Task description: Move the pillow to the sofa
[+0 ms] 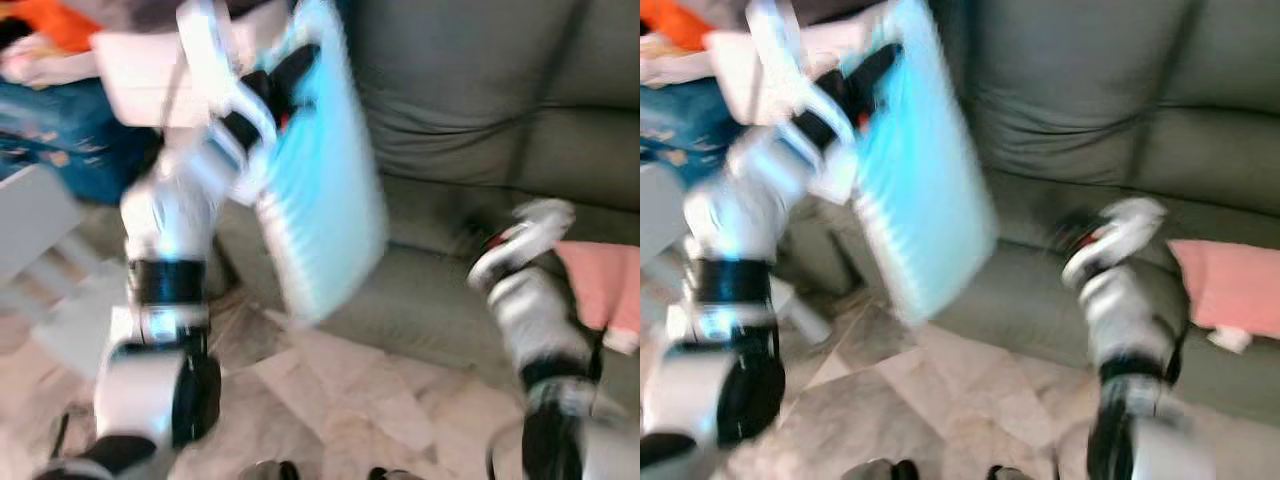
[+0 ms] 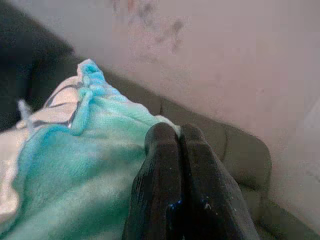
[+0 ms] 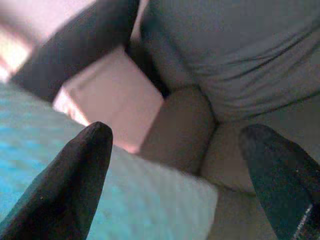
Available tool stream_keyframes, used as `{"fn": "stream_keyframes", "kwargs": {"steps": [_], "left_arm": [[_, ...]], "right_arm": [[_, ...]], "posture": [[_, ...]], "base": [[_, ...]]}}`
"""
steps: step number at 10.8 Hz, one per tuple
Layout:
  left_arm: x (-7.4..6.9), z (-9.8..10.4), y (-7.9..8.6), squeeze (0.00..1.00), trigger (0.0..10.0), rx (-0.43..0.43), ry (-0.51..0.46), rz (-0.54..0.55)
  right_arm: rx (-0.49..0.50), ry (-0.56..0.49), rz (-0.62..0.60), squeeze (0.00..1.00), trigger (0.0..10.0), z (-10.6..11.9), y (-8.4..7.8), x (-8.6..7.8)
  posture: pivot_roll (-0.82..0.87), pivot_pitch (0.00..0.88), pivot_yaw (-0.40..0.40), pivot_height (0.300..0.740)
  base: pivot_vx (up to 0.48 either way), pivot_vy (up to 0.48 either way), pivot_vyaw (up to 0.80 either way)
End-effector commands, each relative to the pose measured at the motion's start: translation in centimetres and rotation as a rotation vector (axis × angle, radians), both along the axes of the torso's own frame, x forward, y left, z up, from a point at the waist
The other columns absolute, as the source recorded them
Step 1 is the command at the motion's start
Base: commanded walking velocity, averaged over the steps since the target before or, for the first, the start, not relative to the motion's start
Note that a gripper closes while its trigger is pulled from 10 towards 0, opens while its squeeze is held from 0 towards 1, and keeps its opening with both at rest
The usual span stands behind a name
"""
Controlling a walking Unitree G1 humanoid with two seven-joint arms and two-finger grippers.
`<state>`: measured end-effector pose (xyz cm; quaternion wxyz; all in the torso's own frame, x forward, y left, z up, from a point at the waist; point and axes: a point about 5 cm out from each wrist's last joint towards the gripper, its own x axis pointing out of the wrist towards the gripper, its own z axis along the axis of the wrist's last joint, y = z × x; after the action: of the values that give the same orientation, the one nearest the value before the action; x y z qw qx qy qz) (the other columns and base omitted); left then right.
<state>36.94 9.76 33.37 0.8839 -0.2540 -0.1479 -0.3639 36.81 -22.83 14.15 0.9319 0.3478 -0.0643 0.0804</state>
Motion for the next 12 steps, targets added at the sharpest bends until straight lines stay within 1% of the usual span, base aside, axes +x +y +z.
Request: {"fn": "stream_keyframes", "kwargs": {"steps": [1,2,3,4,5,7,8,9,10,11,12], "left_arm": [[-0.4,1.7,0.2,0.00,10.0,-0.017,-0.058,-0.017],[-0.7,2.9,0.1,0.00,10.0,-0.018,-0.088,-0.024],[-0.9,3.6,0.1,0.00,10.0,-0.020,-0.108,-0.028],[-0.9,3.8,0.1,0.00,10.0,-0.019,-0.112,-0.027],[-0.8,3.8,0.1,0.00,10.0,-0.021,-0.110,-0.026],[-0.6,3.3,0.4,0.00,10.0,-0.032,-0.088,-0.010],[-0.7,3.4,0.4,0.00,10.0,-0.032,-0.091,-0.014],[-0.8,3.9,0.5,0.00,10.0,-0.036,-0.096,-0.021],[-0.9,4.2,0.5,0.00,10.0,-0.038,-0.097,-0.025],[-1.0,4.4,0.4,0.00,10.0,-0.035,-0.101,-0.027],[-1.4,5.0,0.4,0.00,10.0,-0.030,-0.108,-0.033]], "right_arm": [[0.125,0.066,-0.021,0.00,10.0,-1.8,0.0,-0.4],[0.228,0.074,-0.038,0.00,10.0,-1.9,0.3,-0.2],[0.229,0.090,-0.021,0.00,10.0,-2.3,1.1,-0.1],[0.192,0.119,-0.001,0.00,10.0,-2.9,1.7,-0.2],[0.179,0.124,0.018,0.00,10.0,-3.3,2.1,-0.3],[0.029,0.124,0.128,0.00,10.0,-4.6,3.0,-1.2],[-0.045,0.196,0.116,0.00,10.0,-5.6,2.9,-1.6],[0.142,0.251,0.084,0.00,10.0,-6.4,2.9,-1.8],[0.311,0.255,0.121,0.00,10.0,-6.5,4.0,-1.6],[0.450,0.240,0.166,0.00,10.0,-6.3,5.1,-1.5],[0.545,0.216,0.218,0.00,10.0,-6.1,6.4,-1.4]], "posture": [[-0.07,0.121,0.079,0.740],[-0.03,0.121,0.080,0.740],[-0.02,0.122,0.080,0.740],[-0.02,0.121,0.079,0.740],[-0.03,0.122,0.079,0.740],[-0.03,0.124,0.081,0.740],[-0.02,0.125,0.082,0.740],[0.00,0.125,0.088,0.740],[0.02,0.130,0.092,0.740],[0.04,0.135,0.094,0.740],[0.07,0.146,0.099,0.740]], "base": [[0.000,0.000,0.00],[0.000,0.000,0.00],[0.000,0.000,0.00],[0.000,0.000,0.00],[0.000,0.000,0.00],[0.000,0.000,0.00],[0.000,0.000,0.00],[0.000,0.000,0.00],[0.000,0.000,0.00],[0.000,0.000,0.00],[0.000,0.000,0.00]]}}
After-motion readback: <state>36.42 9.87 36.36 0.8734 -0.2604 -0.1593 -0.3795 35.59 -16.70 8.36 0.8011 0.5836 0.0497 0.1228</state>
